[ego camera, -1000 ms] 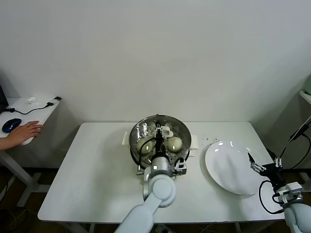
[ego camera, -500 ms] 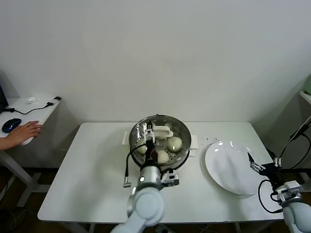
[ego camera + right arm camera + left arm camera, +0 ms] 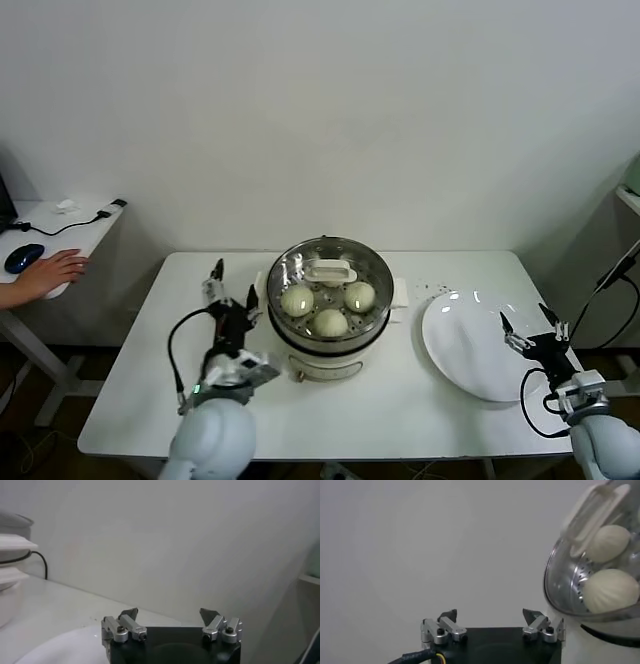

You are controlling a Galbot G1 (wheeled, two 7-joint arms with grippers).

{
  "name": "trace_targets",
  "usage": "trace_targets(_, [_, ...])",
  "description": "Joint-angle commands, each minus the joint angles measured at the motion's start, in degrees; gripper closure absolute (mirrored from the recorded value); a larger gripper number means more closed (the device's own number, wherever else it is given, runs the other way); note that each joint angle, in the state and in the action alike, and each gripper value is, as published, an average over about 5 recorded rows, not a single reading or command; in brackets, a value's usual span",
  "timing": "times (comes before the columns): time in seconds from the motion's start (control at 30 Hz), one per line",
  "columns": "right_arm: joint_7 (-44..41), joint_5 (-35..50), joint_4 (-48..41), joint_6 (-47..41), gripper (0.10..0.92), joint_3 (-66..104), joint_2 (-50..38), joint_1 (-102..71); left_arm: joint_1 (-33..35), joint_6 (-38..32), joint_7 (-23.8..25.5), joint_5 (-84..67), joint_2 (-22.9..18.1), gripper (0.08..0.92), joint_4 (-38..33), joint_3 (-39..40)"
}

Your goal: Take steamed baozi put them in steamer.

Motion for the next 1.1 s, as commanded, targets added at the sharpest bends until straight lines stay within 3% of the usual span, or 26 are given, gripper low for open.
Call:
trace_targets(0.03, [0.8, -0.9, 3.1, 0.1, 0.203, -0.2, 2.6, -1.0, 15.0, -30.6, -8.1, -47.4, -3.4, 0.177, -3.5, -24.6])
trace_targets(0.33, [-0.5, 0.2, 5.4, 0.2, 0.203, 0.1, 4.4, -3.6, 22.2, -39.3, -4.8, -57.0, -6.2, 0.177, -0.5, -29.3])
trace_targets(1.1, [-2.4, 3.8, 5.4, -0.3, 0.203, 1.4, 5.5, -4.3, 26.1, -42.7, -1.6, -50.8, -9.0, 0.177, 0.4, -26.8])
